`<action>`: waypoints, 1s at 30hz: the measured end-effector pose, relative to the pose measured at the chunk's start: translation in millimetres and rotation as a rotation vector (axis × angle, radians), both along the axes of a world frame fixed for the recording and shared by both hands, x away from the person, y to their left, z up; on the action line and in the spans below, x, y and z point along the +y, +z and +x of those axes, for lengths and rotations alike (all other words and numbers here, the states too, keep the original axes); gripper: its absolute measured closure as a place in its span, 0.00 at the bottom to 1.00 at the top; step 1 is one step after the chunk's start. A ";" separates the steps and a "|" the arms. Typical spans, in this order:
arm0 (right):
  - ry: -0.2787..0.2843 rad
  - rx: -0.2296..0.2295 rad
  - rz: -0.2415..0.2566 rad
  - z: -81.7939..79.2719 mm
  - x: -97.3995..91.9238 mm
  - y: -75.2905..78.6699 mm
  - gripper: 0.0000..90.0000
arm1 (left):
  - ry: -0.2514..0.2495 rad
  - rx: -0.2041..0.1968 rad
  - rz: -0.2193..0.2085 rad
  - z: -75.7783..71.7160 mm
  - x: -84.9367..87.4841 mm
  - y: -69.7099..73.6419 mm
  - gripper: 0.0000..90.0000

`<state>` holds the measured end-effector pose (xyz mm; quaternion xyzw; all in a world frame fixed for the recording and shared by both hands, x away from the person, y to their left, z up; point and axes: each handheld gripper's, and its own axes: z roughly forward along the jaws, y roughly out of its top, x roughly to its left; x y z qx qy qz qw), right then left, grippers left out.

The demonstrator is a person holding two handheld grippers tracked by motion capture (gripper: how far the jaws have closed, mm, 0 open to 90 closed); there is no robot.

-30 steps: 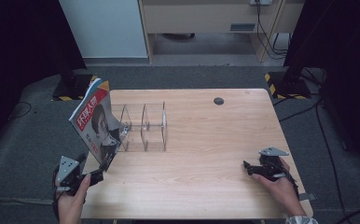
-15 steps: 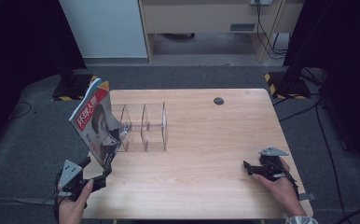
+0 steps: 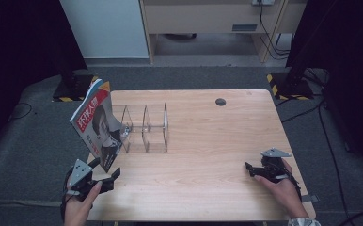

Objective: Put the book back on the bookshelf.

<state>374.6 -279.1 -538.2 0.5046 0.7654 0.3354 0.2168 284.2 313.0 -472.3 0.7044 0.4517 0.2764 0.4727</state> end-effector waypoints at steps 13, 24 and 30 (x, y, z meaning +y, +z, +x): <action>0.003 0.002 0.000 -0.1 0.0 0.1 0.18 | -0.083 0.047 0.060 15.9 -21.0 -5.8 0.08; 0.004 0.002 0.000 -0.1 0.0 0.1 0.18 | -0.117 0.069 0.069 26.4 -30.9 -7.6 0.07; 0.004 0.002 0.000 -0.1 0.0 0.1 0.18 | -0.125 0.073 0.086 33.1 -35.6 -8.2 0.07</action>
